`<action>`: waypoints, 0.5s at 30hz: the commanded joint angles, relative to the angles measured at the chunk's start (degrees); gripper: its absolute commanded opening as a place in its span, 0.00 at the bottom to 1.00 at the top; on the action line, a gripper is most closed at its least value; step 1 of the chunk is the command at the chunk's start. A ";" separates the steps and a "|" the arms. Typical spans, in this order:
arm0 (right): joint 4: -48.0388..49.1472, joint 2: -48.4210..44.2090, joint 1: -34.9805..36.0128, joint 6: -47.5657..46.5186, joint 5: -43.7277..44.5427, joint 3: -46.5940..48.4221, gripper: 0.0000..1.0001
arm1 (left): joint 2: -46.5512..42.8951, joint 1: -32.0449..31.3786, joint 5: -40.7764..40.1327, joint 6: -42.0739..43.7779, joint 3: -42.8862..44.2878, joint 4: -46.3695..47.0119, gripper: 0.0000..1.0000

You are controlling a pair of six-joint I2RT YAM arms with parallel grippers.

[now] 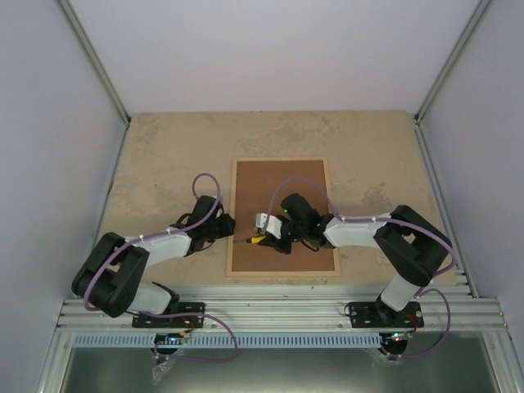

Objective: Take the photo out of the frame

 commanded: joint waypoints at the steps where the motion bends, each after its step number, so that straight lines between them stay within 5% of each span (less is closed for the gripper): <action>1: -1.91 0.74 0.34 0.44 2.56 0.47 0.01 | -0.32 0.24 0.19 -0.50 -0.89 0.55 0.29; 15: -3.15 -3.15 0.26 1.14 2.63 -0.82 0.00 | -0.58 0.22 -1.82 -0.67 -0.67 -0.03 0.28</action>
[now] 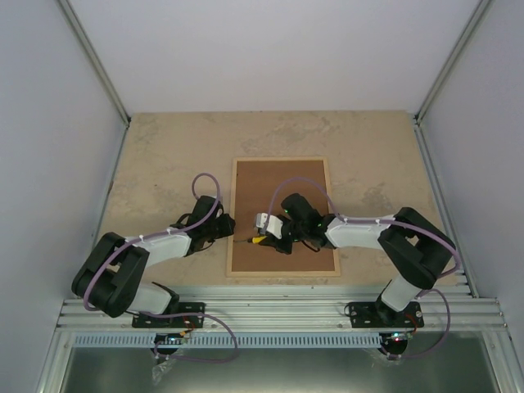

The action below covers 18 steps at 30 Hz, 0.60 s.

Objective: Take the photo out of the frame

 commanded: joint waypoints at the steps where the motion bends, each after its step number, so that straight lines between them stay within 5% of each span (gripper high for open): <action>1: -1.38 -2.15 -0.03 0.67 1.67 -1.15 0.01 | -0.48 0.24 -1.32 -0.50 -0.62 -0.18 0.28; 18: -1.43 1.29 -0.03 1.55 1.35 0.78 0.01 | -0.65 0.22 0.55 -1.22 -1.53 1.32 0.28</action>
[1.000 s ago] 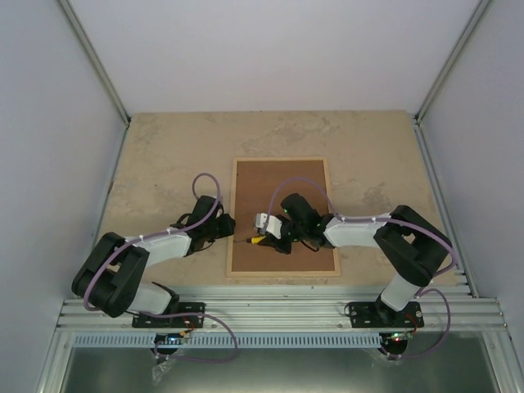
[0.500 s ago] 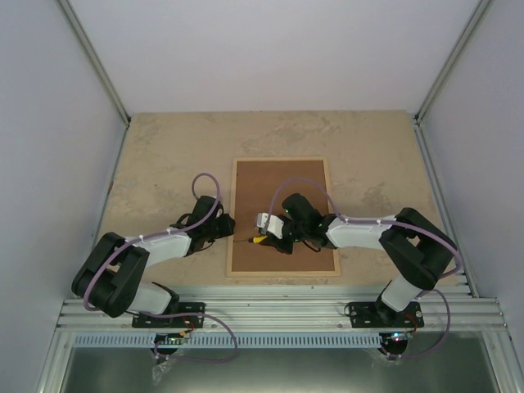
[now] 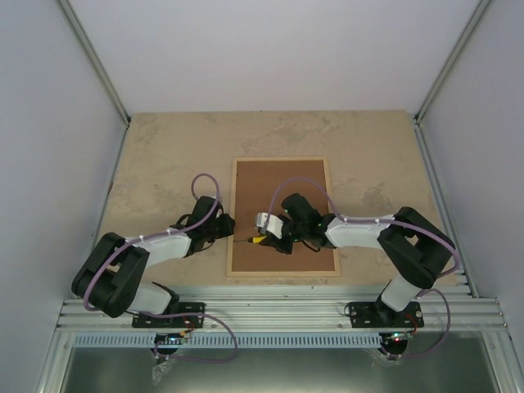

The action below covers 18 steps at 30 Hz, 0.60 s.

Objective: Take the photo out of the frame

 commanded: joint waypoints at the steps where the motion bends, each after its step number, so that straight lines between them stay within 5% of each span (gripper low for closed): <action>1: -0.67 1.75 0.00 0.80 1.12 1.00 0.01 | -0.61 0.23 0.77 -0.75 -1.15 0.62 0.28; 18: 4.84 2.34 1.00 2.95 1.92 1.25 0.01 | -2.83 0.22 4.55 -6.51 -7.13 5.99 0.24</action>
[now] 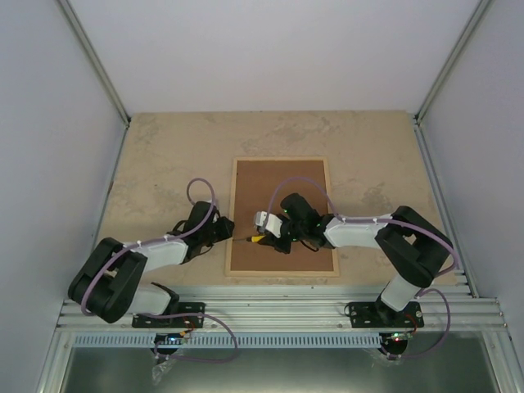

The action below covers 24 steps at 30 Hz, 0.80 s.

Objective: Take the photo out of the frame

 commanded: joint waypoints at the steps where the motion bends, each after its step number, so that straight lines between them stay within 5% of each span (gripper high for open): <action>1: 3.70 1.71 1.20 1.65 2.17 0.96 0.01 | -1.82 0.13 2.61 -4.78 -4.35 2.18 0.24; 12: 9.07 2.38 2.05 4.40 5.32 1.02 0.00 | -4.34 0.01 6.37 -12.90 -12.38 11.90 0.22; 24: 0.99 1.88 4.23 4.08 3.45 9.92 0.00 | -4.49 -3.93 4.53 -16.58 -14.74 16.46 0.16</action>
